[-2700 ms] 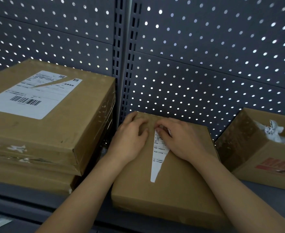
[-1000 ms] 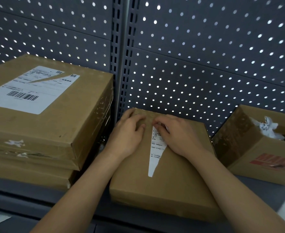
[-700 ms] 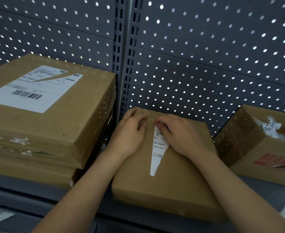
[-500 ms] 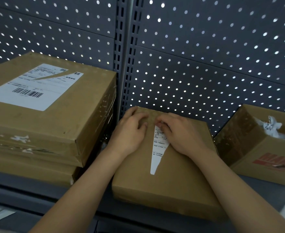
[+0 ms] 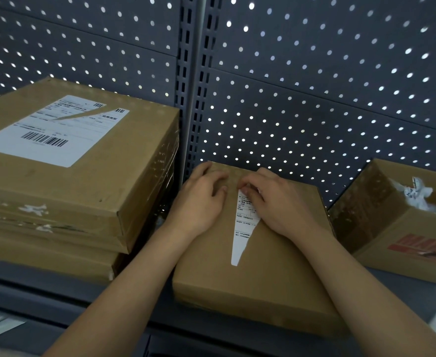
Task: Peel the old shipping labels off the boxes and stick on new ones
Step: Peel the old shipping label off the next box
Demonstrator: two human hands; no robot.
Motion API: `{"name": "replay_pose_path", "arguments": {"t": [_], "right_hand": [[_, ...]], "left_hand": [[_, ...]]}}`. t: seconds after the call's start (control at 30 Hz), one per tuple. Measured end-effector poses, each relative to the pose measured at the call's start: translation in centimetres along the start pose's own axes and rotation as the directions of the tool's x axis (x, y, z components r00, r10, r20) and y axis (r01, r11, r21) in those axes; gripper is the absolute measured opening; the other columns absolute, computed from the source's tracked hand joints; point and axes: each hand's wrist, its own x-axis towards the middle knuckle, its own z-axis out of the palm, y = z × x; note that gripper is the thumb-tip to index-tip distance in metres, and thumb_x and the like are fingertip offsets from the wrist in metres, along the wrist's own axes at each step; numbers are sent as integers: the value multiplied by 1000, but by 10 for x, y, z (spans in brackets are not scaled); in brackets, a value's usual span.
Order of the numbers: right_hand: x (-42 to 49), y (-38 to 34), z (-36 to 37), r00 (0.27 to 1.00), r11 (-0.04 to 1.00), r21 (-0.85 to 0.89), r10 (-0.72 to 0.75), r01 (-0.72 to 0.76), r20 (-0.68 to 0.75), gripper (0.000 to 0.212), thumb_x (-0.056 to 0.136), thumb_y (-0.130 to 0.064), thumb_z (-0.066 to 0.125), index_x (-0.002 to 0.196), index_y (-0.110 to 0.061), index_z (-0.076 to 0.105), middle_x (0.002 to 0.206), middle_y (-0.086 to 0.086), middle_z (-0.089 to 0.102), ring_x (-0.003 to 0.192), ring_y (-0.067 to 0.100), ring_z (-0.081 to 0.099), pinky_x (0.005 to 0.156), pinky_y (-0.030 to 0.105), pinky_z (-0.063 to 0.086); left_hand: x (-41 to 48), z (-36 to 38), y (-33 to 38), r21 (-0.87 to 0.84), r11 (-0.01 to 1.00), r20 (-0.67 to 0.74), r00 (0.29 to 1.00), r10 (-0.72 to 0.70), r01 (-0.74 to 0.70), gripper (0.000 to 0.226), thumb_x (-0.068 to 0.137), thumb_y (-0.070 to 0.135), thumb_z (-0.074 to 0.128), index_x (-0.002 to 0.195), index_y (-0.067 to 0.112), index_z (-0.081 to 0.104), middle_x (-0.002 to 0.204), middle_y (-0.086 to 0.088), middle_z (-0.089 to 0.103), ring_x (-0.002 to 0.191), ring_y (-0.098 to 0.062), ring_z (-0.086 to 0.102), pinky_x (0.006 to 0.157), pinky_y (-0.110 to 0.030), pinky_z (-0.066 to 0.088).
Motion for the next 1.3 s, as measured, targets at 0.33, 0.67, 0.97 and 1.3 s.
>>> {"name": "replay_pose_path", "arguments": {"t": [0.33,0.67,0.97,1.3], "right_hand": [[1,-3,-1,1000,999,-47,1,-1,0,17,100,-33,49,107,-29,64,97,-11,53,79,15,57,68,41,51],[1,-3,-1,1000,996,-86,2,-2,9,15,100,-33,48,104,-30,62,92,-9,54,75,17,56,66,41,50],[5,-2,0,1000,995,-100,-4,6,14,16,100,-30,47,105,-32,62,92,-9,56,79,18,59,67,40,52],[2,-3,0,1000,995,-97,-6,5,-13,18,101,-33,45,109,-33,61,95,-9,57,82,17,59,68,40,52]], "left_hand": [[-1,-1,1,-8,1000,6,1000,3,-3,38,99,25,53,137,24,56,157,6,29,141,-15,32,103,-19,22],[-1,-1,1,-6,1000,2,1000,2,-2,38,99,24,53,137,24,56,156,6,29,140,-14,33,101,-18,22],[-1,-2,2,-13,1000,8,1000,-10,10,39,99,24,52,137,25,55,157,5,28,142,-16,31,103,-19,21],[-1,-1,1,-16,1000,3,1000,3,-3,38,99,24,52,137,24,55,156,6,29,141,-15,31,103,-18,21]]}}
